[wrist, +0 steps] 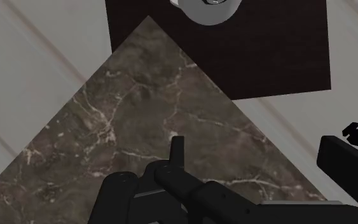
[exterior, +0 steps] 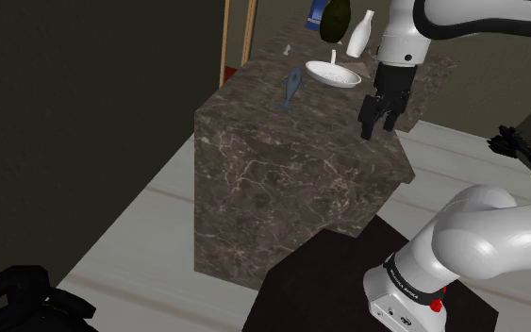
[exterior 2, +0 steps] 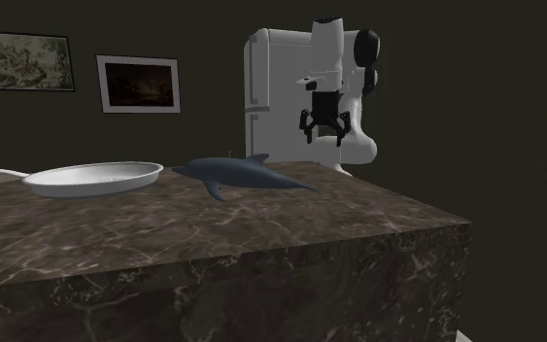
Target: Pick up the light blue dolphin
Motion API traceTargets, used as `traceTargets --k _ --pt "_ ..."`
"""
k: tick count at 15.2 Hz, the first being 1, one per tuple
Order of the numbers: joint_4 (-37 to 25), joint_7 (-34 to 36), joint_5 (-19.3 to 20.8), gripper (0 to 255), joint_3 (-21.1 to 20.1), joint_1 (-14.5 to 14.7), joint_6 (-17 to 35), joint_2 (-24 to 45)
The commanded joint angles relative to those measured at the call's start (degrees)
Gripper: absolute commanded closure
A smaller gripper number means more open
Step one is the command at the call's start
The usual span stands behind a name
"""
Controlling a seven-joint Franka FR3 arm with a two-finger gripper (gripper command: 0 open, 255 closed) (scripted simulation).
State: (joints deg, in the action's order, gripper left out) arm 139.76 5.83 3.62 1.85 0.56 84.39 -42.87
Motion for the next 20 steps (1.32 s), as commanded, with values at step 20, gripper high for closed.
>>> traceTargets --k 20 --pt "-30.7 28.0 3.3 0 -5.3 -5.7 15.1 37.3"
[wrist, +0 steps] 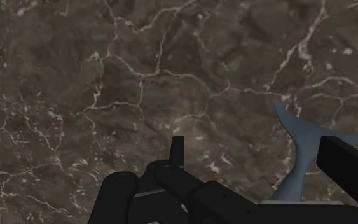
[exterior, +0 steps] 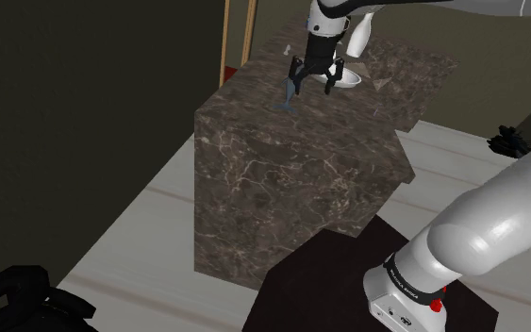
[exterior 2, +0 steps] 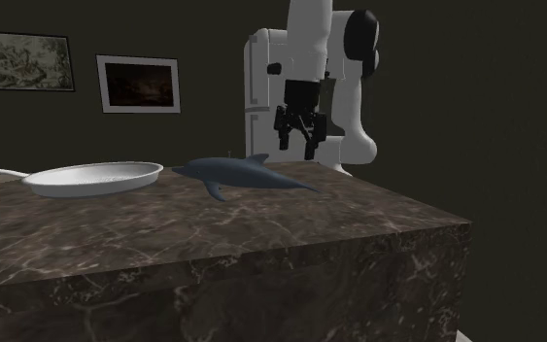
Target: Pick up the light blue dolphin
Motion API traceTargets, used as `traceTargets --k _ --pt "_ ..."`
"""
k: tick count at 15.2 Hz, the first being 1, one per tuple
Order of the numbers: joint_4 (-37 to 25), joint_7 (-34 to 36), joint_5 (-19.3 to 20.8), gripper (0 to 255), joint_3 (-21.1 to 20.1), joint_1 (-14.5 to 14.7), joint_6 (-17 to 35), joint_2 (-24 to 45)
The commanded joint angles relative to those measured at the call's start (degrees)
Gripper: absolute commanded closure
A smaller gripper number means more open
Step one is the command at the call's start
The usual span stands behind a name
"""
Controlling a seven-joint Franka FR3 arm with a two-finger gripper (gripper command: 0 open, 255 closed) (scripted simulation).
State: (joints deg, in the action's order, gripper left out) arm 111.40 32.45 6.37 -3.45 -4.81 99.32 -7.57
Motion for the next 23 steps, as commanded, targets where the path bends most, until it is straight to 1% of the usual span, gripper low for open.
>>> traceTargets --k 1,6,10,17,20,21,23 --pt "-4.6 2.7 1.0 0 0.1 -0.5 0.2 3.9" --pt "-17.2 8.9 3.4 0 0.7 -1.1 -0.9 13.6" --pt "-29.1 13.0 5.1 0 1.7 -1.4 -3.1 21.7" --pt "-23.2 14.0 5.2 0 1.8 -1.5 2.3 21.4" --pt "-22.8 14.0 5.3 0 1.8 -1.5 2.7 21.4" --pt "-22.8 14.0 5.3 255 1.8 -1.5 2.7 21.3" --pt "-22.8 14.0 5.3 255 1.8 -1.5 2.7 21.3"
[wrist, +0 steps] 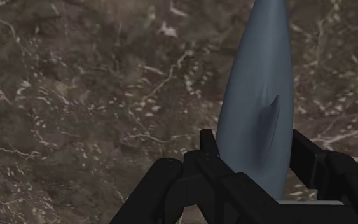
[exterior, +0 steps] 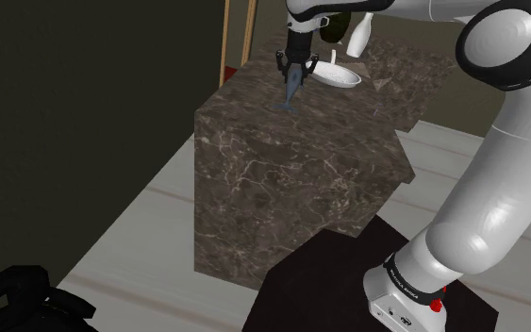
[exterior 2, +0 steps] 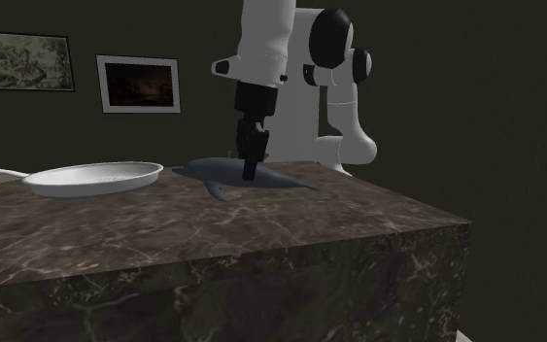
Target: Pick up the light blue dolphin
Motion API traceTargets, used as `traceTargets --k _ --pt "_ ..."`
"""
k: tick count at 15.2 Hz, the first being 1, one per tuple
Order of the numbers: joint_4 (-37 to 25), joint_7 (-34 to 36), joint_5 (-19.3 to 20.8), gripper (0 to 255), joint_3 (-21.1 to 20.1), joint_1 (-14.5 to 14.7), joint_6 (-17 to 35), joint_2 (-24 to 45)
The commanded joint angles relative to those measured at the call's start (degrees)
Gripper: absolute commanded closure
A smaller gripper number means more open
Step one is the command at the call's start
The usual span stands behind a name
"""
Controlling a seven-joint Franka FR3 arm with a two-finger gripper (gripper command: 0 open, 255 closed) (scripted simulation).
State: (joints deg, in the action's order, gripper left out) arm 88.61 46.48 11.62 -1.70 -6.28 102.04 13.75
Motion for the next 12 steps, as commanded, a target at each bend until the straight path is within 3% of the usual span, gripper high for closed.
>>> traceTargets --k 1,7,12 --pt "0.0 0.0 0.0 255 0.0 0.0 0.0 0.0" --pt "0.0 0.0 0.0 255 0.0 0.0 0.0 0.0" --pt "-4.0 -0.7 -0.1 255 0.0 0.1 -3.8 0.2"
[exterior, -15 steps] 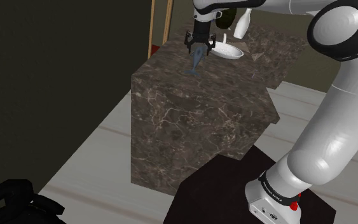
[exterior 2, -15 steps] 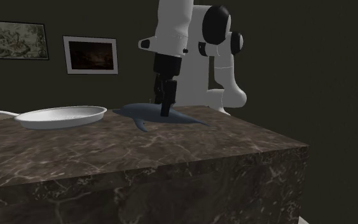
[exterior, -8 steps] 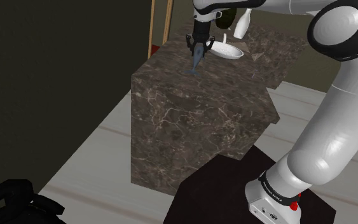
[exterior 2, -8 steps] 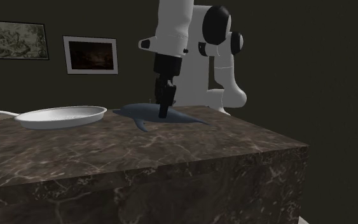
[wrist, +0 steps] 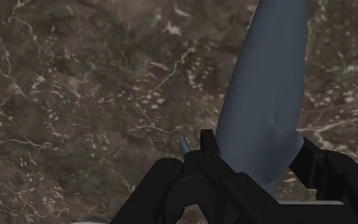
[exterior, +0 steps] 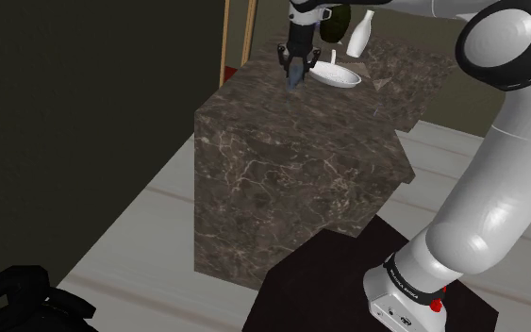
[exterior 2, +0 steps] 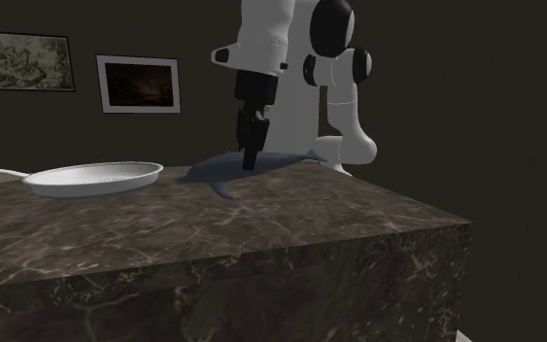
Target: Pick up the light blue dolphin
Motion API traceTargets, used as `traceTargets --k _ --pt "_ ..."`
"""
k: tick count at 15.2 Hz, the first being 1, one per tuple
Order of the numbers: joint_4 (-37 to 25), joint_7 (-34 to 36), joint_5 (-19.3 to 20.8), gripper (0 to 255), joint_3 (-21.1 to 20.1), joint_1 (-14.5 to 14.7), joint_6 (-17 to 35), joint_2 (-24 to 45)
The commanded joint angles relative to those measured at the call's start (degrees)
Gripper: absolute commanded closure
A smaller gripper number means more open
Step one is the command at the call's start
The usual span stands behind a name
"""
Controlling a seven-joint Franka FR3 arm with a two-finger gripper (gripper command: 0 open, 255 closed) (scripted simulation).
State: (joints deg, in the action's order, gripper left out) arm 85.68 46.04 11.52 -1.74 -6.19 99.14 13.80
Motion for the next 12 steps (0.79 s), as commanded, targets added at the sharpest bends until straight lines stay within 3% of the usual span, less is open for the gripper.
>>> traceTargets --k 1,12 --pt "-1.9 -0.3 0.0 255 0.0 0.0 -1.7 0.2" --pt "-11.1 -1.6 -0.1 255 0.0 0.3 -9.3 1.7"
